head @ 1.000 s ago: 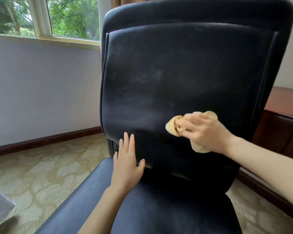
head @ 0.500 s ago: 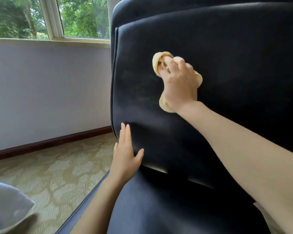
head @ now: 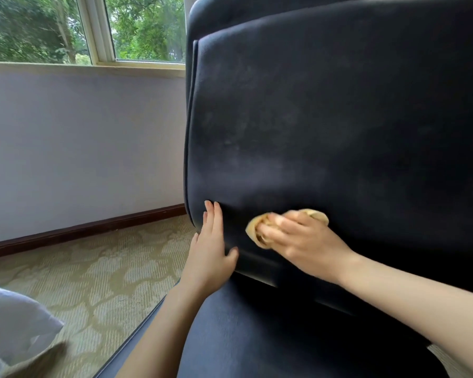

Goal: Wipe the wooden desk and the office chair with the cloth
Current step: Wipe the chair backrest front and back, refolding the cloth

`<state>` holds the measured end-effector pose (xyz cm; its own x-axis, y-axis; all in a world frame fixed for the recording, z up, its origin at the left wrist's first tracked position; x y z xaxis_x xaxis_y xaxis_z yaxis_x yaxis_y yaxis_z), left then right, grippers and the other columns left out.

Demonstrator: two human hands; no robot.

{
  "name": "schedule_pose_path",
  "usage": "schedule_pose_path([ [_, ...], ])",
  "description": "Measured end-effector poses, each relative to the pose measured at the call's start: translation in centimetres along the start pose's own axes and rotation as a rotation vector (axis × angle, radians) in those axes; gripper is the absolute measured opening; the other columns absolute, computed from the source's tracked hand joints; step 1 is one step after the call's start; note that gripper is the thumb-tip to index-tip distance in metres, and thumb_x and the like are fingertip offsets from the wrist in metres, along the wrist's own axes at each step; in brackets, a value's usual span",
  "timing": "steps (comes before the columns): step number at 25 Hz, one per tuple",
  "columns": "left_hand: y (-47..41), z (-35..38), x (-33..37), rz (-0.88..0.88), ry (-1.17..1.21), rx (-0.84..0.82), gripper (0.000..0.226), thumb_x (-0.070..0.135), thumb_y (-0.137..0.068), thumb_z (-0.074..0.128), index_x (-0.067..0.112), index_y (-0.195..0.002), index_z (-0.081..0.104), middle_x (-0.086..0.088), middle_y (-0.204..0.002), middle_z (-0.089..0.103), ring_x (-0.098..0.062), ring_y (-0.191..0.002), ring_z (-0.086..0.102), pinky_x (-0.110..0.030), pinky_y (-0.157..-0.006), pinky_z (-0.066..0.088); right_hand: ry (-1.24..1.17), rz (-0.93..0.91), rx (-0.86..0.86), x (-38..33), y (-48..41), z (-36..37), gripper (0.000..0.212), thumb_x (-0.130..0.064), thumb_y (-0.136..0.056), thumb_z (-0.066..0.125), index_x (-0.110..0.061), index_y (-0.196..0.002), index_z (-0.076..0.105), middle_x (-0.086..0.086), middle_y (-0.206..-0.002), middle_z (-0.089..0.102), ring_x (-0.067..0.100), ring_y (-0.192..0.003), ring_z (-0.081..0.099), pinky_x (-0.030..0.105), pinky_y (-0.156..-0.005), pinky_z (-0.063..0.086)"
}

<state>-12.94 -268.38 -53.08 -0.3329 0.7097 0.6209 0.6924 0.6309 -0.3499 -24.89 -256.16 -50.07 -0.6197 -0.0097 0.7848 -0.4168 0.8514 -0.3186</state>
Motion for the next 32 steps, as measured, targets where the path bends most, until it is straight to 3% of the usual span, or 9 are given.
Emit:
schedule_pose_path([
  [2,0.4,-0.5,-0.1,-0.014,0.0,-0.022,0.09,0.018,-0.091,0.054,0.025,-0.149,-0.015,0.016,-0.148,-0.024,-0.026,-0.145,0.014,-0.047,-0.114,0.022,0.063,-0.129,-0.078,-0.4,1.9,-0.1,0.043,-0.01,-0.085,0.035,-0.02,-0.095,0.075,-0.007,-0.109,0.068,0.014,-0.098,0.064,0.028,-0.081,0.052],
  [6,1.2,-1.2,-0.8,-0.047,-0.042,-0.074,0.086,0.024,-0.093,0.052,0.026,-0.149,-0.014,0.009,-0.157,-0.018,-0.015,-0.146,-0.008,-0.045,-0.118,0.007,0.109,-0.178,-0.052,1.4,2.8,-1.7,0.032,-0.012,-0.083,0.045,-0.021,-0.088,0.075,-0.007,-0.113,0.066,0.016,-0.097,0.064,0.029,-0.079,0.051],
  [14,1.1,-1.4,-1.5,-0.052,-0.128,0.007,0.084,0.03,-0.095,0.048,0.022,-0.149,-0.015,0.01,-0.155,-0.024,-0.015,-0.144,-0.019,-0.045,-0.116,0.001,0.173,0.343,0.256,10.5,-5.7,-6.4,0.028,0.004,-0.075,0.056,-0.011,-0.089,0.075,0.004,-0.11,0.068,0.027,-0.094,0.066,0.035,-0.073,0.051],
  [17,0.9,-1.5,-2.4,-0.081,-0.139,0.057,0.084,0.031,-0.094,0.049,0.022,-0.149,-0.015,0.011,-0.154,-0.025,-0.015,-0.144,-0.019,-0.044,-0.116,0.001,-0.016,0.613,0.205,12.7,-11.3,-5.9,0.037,-0.002,-0.089,0.046,-0.014,-0.119,0.064,0.003,-0.138,0.05,0.029,-0.122,0.046,0.039,-0.094,0.034],
  [20,0.6,-1.1,-4.1,-0.134,-0.072,0.087,0.089,0.027,-0.092,0.053,0.022,-0.149,-0.015,0.01,-0.155,-0.022,-0.012,-0.144,-0.015,-0.043,-0.116,0.001,-0.166,0.72,0.182,12.1,-16.2,-4.6,0.042,-0.01,-0.095,0.037,-0.022,-0.133,0.048,-0.003,-0.149,0.031,0.027,-0.131,0.029,0.036,-0.099,0.02],
  [23,-0.1,-0.9,-5.1,-0.182,0.234,0.115,0.097,0.009,-0.085,0.058,0.023,-0.15,-0.012,0.013,-0.157,-0.008,-0.004,-0.144,-0.001,-0.032,-0.118,0.011,-0.067,0.552,0.075,9.1,-18.1,-3.0,0.052,-0.014,-0.084,0.055,-0.017,-0.135,0.047,0.0,-0.151,0.024,0.029,-0.134,0.025,0.04,-0.102,0.023],
  [26,-1.6,-1.1,-4.7,-0.192,0.574,0.129,0.091,-0.011,-0.077,0.05,0.038,-0.145,0.016,0.034,-0.139,0.025,0.02,-0.119,0.031,0.001,-0.089,0.031,-0.002,0.419,0.057,6.2,-17.7,-1.7,0.05,-0.014,-0.088,0.044,-0.019,-0.137,0.044,-0.003,-0.15,0.027,0.027,-0.133,0.029,0.04,-0.101,0.03],
  [29,-2.3,-1.0,-4.5,-0.191,0.678,0.2,0.07,-0.008,-0.066,0.046,0.047,-0.108,0.039,0.029,-0.11,0.05,0.028,-0.091,0.048,-0.004,-0.073,0.042,0.178,0.204,-0.028,2.4,-16.2,-0.3,0.056,-0.017,-0.084,0.024,-0.025,-0.134,0.047,-0.011,-0.139,0.04,0.02,-0.123,0.041,0.036,-0.09,0.036],
  [32,-1.8,-0.9,-5.1,-0.228,0.705,0.192,0.077,-0.019,-0.073,0.041,0.05,-0.107,0.039,0.035,-0.102,0.05,0.032,-0.087,0.047,-0.005,-0.073,0.047,0.198,0.096,-0.082,-0.6,-13.7,1.6,0.057,-0.02,-0.086,0.018,-0.029,-0.129,0.055,-0.016,-0.133,0.05,0.013,-0.119,0.05,0.031,-0.089,0.038],
])
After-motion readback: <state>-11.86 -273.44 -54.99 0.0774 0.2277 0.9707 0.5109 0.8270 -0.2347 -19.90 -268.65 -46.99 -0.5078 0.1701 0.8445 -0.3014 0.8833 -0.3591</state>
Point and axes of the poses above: each hand's wrist, its own y-axis away from the middle knuckle, its own z-axis out of the palm, x = y × z, the point moved 4 cm from there along -y, towards the middle knuckle
